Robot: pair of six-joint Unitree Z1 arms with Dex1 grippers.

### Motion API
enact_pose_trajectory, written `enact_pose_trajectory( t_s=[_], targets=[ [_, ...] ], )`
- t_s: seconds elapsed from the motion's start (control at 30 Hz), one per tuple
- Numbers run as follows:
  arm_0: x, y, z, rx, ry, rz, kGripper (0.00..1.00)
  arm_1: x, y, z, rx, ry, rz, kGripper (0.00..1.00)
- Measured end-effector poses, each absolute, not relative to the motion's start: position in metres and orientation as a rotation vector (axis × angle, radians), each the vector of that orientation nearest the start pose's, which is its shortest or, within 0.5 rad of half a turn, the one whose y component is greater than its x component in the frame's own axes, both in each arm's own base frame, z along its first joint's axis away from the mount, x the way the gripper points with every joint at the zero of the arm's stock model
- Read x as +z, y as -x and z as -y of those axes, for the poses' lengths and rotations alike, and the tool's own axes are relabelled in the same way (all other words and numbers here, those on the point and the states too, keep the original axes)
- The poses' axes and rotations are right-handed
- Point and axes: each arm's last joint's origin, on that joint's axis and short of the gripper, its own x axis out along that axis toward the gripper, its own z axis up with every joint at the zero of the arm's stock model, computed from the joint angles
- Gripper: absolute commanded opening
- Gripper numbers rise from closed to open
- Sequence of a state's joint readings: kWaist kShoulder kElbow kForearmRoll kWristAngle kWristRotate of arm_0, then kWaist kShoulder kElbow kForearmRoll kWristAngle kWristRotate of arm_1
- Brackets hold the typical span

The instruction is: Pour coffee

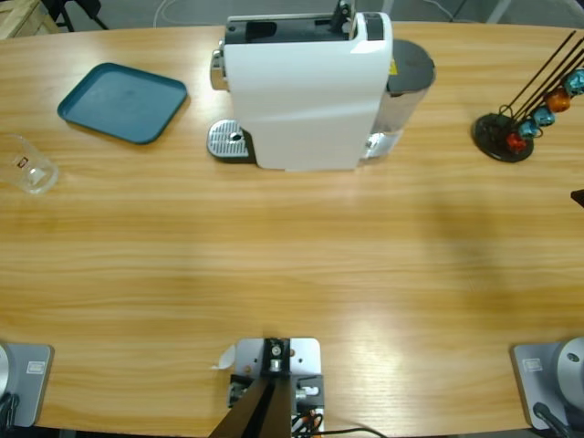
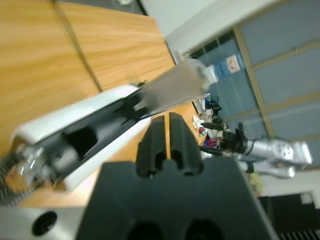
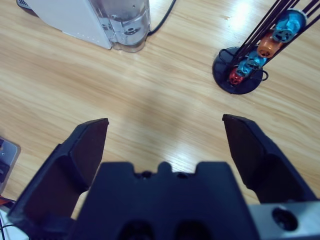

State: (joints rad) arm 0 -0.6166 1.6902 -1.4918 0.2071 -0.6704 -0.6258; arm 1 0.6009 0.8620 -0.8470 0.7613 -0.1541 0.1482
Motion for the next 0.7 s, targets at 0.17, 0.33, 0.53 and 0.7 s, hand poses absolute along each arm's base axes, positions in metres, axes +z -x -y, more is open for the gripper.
enact_pose_trajectory(
  t_s=[0.17, 0.33, 0.53, 0.7],
  targets=[
    [0.420, -0.252, 0.240, -1.283, 0.099, -0.502, 0.945, 0.343, -0.071, -0.032, 0.235, 0.120, -0.708, 0.968],
    [0.390, -0.199, 0.207, -1.180, -0.239, -0.412, 0.996, 0.343, -0.096, -0.035, 0.090, 0.085, -0.656, 0.821],
    [0.360, -0.140, 0.143, -1.034, -0.427, -0.451, 1.000, 0.322, -0.140, -0.033, -0.065, 0.015, -0.636, 0.632],
    [0.342, -0.120, 0.121, -0.967, -0.456, -0.473, 1.000, 0.300, -0.183, -0.033, -0.106, -0.034, -0.646, 0.505]
  ],
)
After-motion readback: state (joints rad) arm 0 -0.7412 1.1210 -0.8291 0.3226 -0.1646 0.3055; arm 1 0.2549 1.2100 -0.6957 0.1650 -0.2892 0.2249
